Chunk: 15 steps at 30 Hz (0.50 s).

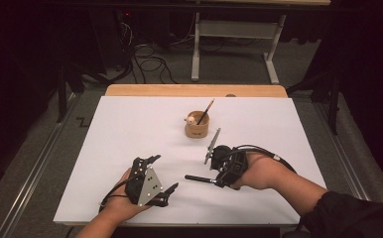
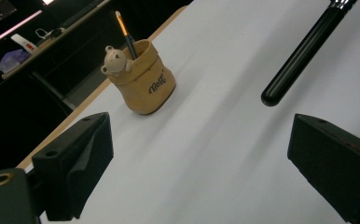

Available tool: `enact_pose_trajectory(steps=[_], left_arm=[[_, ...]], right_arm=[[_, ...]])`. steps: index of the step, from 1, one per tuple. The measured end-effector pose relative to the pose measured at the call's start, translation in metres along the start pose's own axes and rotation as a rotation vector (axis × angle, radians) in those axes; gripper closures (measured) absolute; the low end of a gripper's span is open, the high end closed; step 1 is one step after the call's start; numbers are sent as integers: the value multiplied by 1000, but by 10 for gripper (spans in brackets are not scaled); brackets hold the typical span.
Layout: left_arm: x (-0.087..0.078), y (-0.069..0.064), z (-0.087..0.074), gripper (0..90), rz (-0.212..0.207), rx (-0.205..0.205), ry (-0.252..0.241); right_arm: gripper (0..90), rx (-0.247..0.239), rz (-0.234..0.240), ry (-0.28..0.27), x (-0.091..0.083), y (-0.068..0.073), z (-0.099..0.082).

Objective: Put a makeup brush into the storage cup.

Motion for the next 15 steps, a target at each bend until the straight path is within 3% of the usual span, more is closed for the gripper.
enact_pose_trajectory(steps=[10, 15], left_arm=[[4, -12, -2, 147, -8, 87, 12], [6, -16, -2, 168, -12, 101, 20]], right_arm=[[783, -18, 4, 20, 0, 4, 11], [782, -16, 6, 26, 0, 6, 15]])
Point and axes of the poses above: each handheld gripper's, and its own axes: x roughly forward along the jaws, z roughly out of its top, y roughly to its left, the point moved 3 cm from there along x, roughly forward along the jaws, and after that the axes turned 11 degrees about z, right-handed, at the moved point
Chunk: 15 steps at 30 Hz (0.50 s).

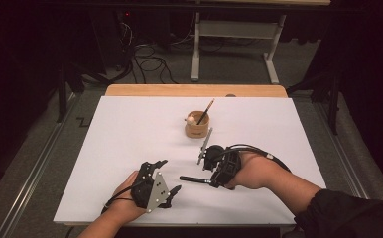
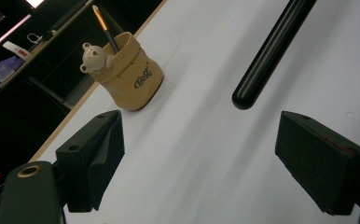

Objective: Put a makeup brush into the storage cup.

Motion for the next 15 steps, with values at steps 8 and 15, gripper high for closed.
enact_pose_trajectory(steps=[8, 15], left_arm=[[1, -7, 0, 259, -5, 50, -3], [0, -11, 0, 371, -11, 95, -11]], right_arm=[[782, -4, 1, 9, 3, 3, 7], [782, -14, 3, 19, 5, 6, 15]])
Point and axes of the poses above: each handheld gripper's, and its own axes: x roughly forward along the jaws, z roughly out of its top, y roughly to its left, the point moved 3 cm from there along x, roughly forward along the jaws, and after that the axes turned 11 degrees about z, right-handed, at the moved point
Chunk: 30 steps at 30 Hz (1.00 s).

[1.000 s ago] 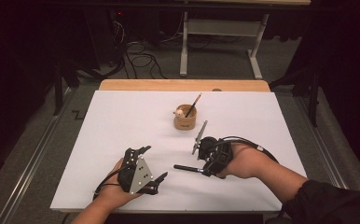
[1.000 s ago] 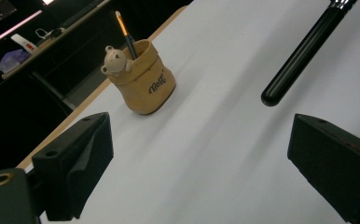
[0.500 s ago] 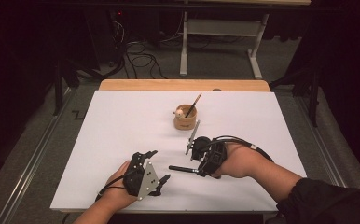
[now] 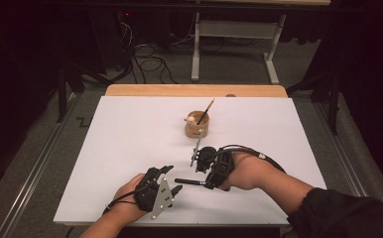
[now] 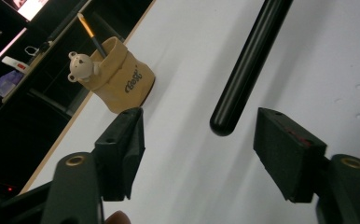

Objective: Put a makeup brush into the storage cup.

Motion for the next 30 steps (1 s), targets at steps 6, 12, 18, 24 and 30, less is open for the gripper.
enact_pose_trajectory(steps=[6, 12, 18, 24, 30], left_arm=[[-1, -1, 0, 458, -3, 21, -5], [-1, -4, 1, 560, -6, 45, -14], [-2, -6, 2, 615, -10, 65, -18], [-2, -8, 3, 649, -15, 71, -24], [-3, -8, 4, 667, -19, 80, -24]], right_arm=[[782, -4, 0, 8, 3, 0, 6], [782, -2, 8, 21, 6, 1, 11], [782, 2, 11, 24, 7, 0, 14], [782, 3, 14, 28, 8, 0, 16], [781, 8, 13, 31, 8, -2, 17]])
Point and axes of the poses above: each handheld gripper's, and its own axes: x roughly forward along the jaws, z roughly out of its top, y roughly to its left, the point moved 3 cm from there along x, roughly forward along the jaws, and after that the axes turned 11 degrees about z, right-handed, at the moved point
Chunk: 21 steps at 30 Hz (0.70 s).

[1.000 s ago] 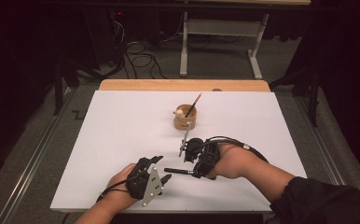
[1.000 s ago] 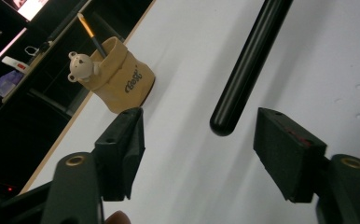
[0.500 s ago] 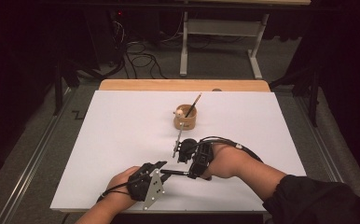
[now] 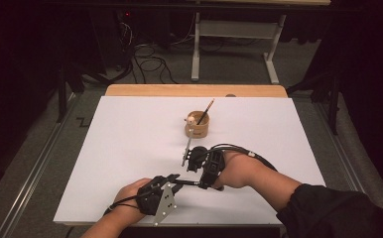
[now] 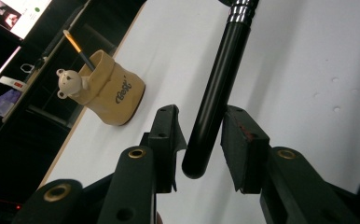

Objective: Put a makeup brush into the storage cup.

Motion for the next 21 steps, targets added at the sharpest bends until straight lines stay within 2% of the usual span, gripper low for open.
enact_pose_trajectory(steps=[21], left_arm=[[0, 0, -1, 729, -7, 19, 8]], right_arm=[[781, 3, -1, -7, -3, 0, 4]])
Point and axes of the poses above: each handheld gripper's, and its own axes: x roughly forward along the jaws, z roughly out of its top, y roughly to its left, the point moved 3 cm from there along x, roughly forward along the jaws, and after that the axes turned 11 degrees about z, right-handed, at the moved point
